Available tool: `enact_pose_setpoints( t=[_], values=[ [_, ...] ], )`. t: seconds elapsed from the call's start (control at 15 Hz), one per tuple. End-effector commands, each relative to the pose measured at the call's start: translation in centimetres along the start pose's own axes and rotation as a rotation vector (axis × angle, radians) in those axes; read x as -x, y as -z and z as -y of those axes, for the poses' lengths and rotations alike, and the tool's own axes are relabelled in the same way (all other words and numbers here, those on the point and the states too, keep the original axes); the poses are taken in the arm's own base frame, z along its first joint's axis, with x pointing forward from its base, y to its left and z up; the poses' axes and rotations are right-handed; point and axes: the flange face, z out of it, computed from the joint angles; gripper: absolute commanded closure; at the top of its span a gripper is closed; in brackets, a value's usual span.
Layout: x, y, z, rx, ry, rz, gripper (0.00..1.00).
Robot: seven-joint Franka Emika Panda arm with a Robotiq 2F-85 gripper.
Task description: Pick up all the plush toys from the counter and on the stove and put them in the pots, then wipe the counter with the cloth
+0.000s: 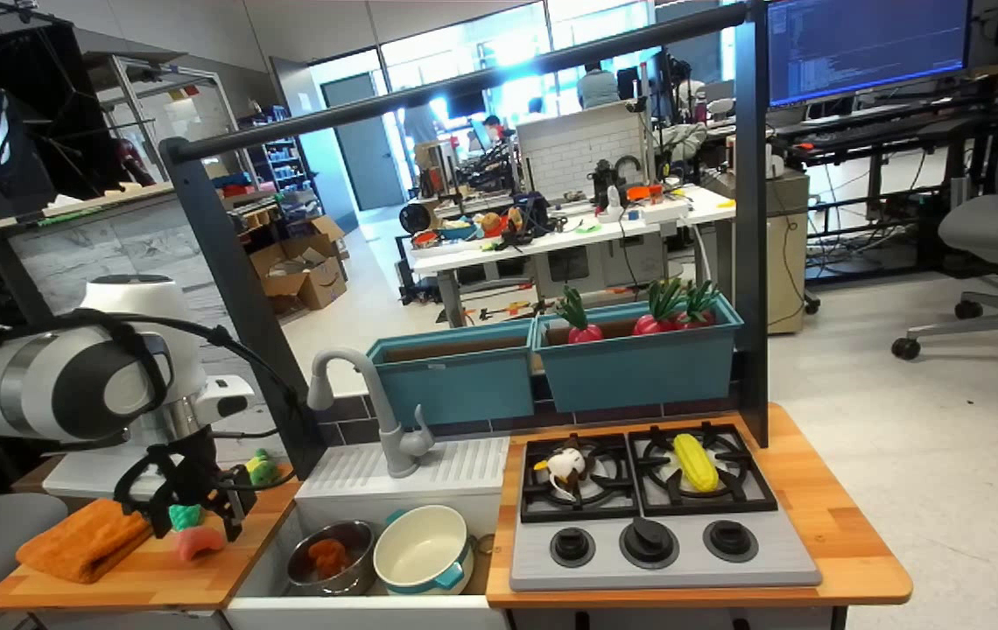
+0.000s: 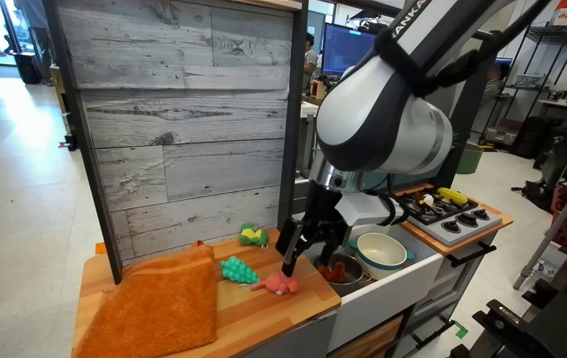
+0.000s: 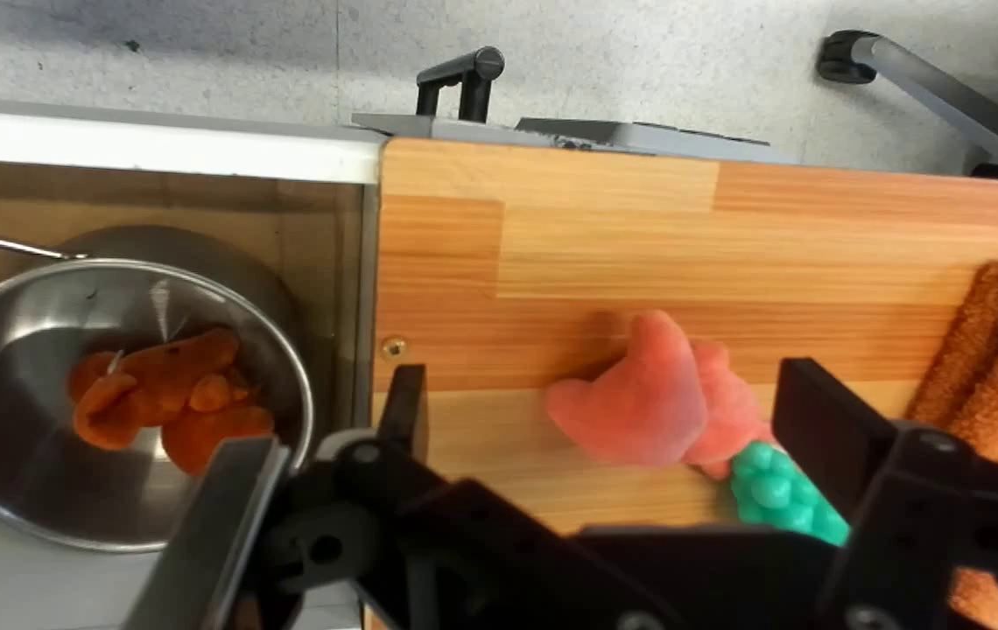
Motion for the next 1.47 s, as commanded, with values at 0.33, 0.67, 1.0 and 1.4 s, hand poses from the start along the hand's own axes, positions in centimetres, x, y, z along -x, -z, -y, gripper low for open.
enact_pose_setpoints(
  t=[0.33,0.67,1.0,1.4],
  values=[
    [-3.2,-2.9,1.2,-0.012,0.089,-0.044,0.58],
    [-3.6,-2.4,1.6,-0.046,0.075,-0.043,0.94],
    [-0.7,2.8,-1.7,0.125,-0.168,-0.033,0.97],
    [2.9,5.9,-13.7,0.242,-0.491,-0.049,0.96]
  ],
)
